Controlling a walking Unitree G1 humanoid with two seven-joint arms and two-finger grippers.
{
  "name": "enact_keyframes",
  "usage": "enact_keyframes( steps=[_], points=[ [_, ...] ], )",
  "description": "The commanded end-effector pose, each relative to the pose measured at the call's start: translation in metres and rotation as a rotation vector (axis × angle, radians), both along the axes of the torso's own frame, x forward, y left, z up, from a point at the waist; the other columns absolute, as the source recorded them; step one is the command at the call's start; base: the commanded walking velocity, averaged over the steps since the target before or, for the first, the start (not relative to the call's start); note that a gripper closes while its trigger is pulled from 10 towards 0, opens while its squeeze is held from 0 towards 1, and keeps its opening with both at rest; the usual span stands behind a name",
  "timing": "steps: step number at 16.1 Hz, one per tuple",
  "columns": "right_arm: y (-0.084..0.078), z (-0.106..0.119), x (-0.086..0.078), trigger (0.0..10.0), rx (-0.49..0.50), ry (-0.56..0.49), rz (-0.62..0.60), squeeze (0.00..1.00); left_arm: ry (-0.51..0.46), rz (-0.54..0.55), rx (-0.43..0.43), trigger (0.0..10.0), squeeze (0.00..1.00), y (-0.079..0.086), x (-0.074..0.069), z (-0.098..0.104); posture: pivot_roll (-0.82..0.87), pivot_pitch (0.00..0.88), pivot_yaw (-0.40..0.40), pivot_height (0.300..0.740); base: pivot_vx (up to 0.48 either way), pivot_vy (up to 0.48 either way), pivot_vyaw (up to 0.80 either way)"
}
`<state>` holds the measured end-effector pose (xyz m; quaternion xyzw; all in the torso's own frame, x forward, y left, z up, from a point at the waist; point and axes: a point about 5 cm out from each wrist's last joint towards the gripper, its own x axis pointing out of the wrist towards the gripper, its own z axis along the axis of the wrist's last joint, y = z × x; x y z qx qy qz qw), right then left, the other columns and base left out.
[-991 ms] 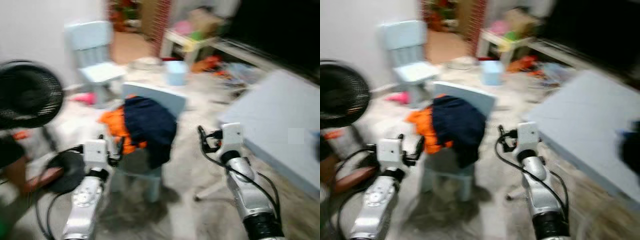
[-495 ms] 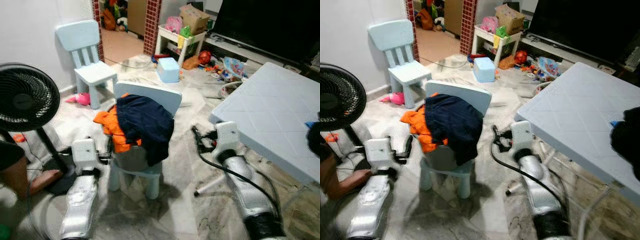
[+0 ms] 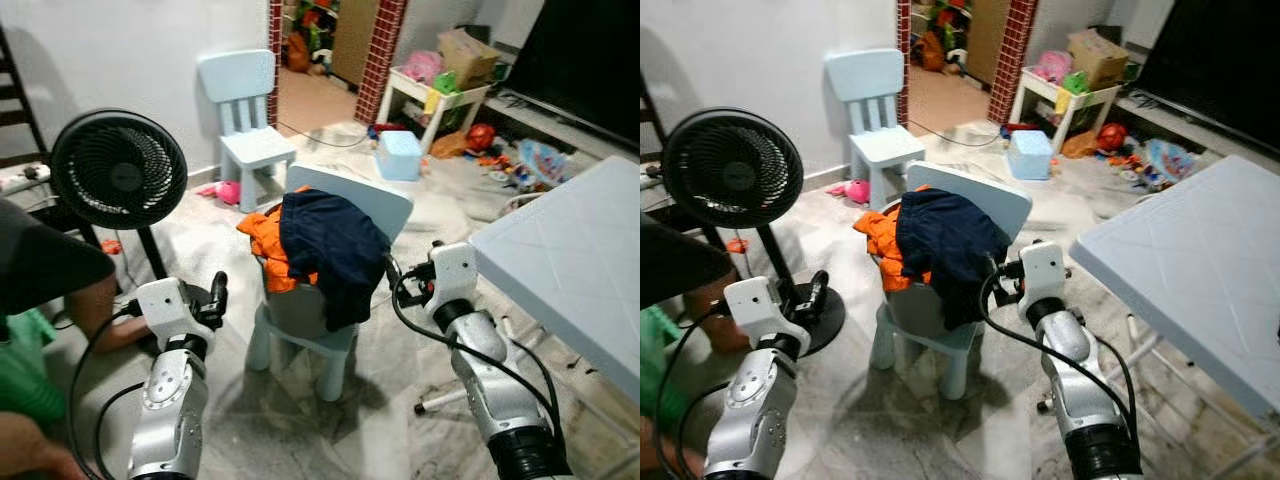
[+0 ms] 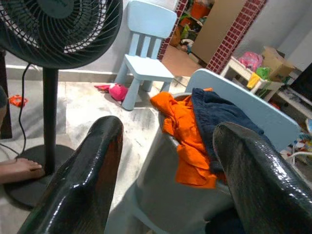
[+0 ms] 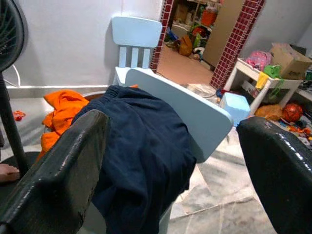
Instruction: Hang hanger
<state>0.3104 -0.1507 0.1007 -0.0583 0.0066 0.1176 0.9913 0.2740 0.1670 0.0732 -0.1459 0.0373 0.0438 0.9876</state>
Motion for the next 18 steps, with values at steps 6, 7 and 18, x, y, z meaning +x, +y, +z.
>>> enact_keyframes(
  steps=[6,7,18],
  points=[
    [-0.0045,0.0029,-0.0028,10.0,-0.021,-0.007,0.003,0.00,-0.014,-0.029,-0.017,10.0,0.00,-0.0039,0.0001,0.0060,-0.03,0.000,-0.115,0.740,0.304,0.000,0.00],
    [-0.0046,0.0026,-0.0029,10.0,-0.022,-0.006,0.003,0.00,-0.014,-0.030,-0.017,10.0,0.00,-0.0040,0.0000,0.0059,-0.03,0.000,-0.115,0.740,0.345,0.000,0.00],
    [-0.0039,0.0034,0.0012,10.0,-0.021,-0.007,-0.001,0.00,-0.021,-0.059,0.008,10.0,0.00,-0.0066,0.0019,0.0069,-0.04,0.000,-0.106,0.740,0.377,0.000,0.00]
  ],
)
